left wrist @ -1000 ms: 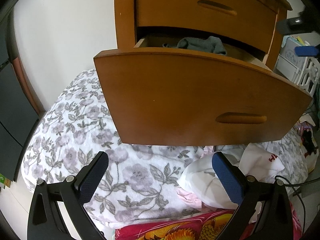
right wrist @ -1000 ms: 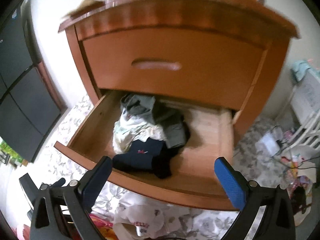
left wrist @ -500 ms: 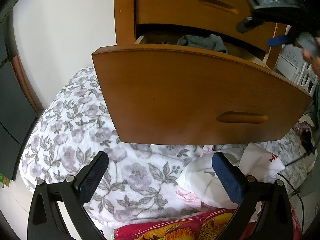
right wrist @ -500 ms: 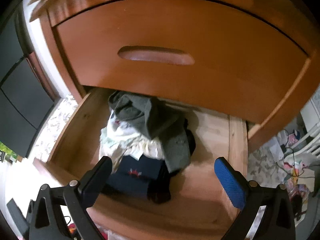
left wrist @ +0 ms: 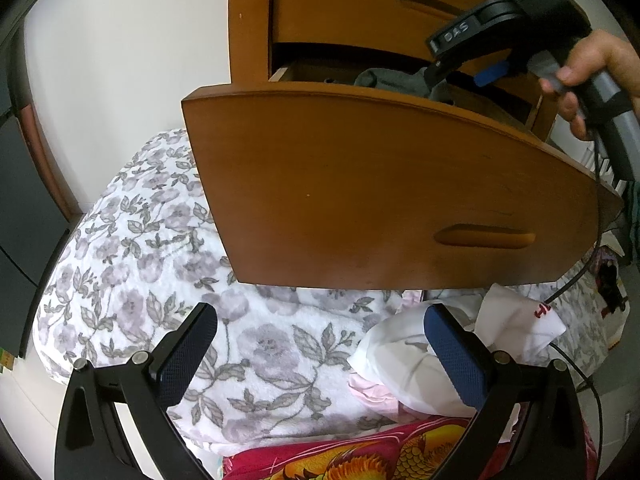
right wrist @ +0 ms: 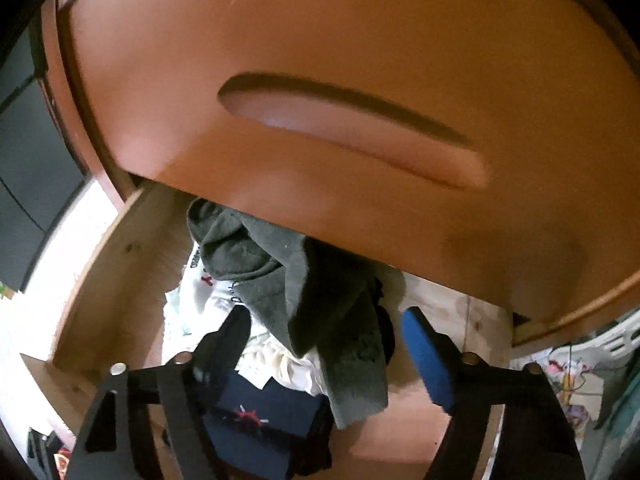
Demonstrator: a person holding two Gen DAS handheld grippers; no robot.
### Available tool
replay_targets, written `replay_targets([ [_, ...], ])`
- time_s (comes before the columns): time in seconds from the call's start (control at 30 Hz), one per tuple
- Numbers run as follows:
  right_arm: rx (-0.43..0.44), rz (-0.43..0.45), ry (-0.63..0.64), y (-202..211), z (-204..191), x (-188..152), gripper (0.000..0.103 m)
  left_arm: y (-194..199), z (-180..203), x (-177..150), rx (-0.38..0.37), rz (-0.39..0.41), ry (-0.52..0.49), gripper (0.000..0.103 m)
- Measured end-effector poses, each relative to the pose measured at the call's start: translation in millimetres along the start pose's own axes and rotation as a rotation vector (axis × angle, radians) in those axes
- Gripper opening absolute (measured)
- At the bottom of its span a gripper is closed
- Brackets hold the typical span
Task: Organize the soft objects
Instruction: 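Grasp the dark grey cloth with the right tool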
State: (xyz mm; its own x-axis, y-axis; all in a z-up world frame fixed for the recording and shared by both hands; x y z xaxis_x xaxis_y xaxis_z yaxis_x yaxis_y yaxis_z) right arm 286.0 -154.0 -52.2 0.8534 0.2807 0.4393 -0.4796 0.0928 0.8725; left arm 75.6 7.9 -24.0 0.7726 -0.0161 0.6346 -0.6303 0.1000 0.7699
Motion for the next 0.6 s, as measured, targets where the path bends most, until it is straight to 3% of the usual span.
replay_targets([
  [0.1,-0.019,-0.014,0.025,-9,-3,1,0.063,0,0,0,-0.005,-0.002,0.001,0.103],
  [0.17,-0.012,-0.023,0.011,-14,-3,3,0.062,0,0,0,-0.009,-0.004,0.002,0.103],
  [0.37,-0.006,-0.037,0.0,-19,-1,3,0.038,-2,0,0,-0.013,-0.01,0.001,0.103],
  [0.5,-0.002,-0.035,-0.017,-21,3,5,0.006,-3,0,0,-0.015,-0.011,0.001,0.103],
  [0.6,-0.01,-0.029,-0.013,-19,3,6,0.003,-4,0,0,-0.015,-0.014,0.003,0.103],
])
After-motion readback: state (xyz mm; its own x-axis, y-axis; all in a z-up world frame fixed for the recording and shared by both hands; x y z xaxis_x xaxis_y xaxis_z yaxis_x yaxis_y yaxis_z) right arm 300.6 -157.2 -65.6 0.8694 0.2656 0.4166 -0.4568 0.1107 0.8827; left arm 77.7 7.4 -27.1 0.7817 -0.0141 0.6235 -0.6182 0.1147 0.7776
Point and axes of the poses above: each gripper's, at about its wrist camera, not at the fingertips, and y roughly against the way its jaws point, z to its right, x to its top, the point moved 9 cm from there along -y, roughly the way its jaws point
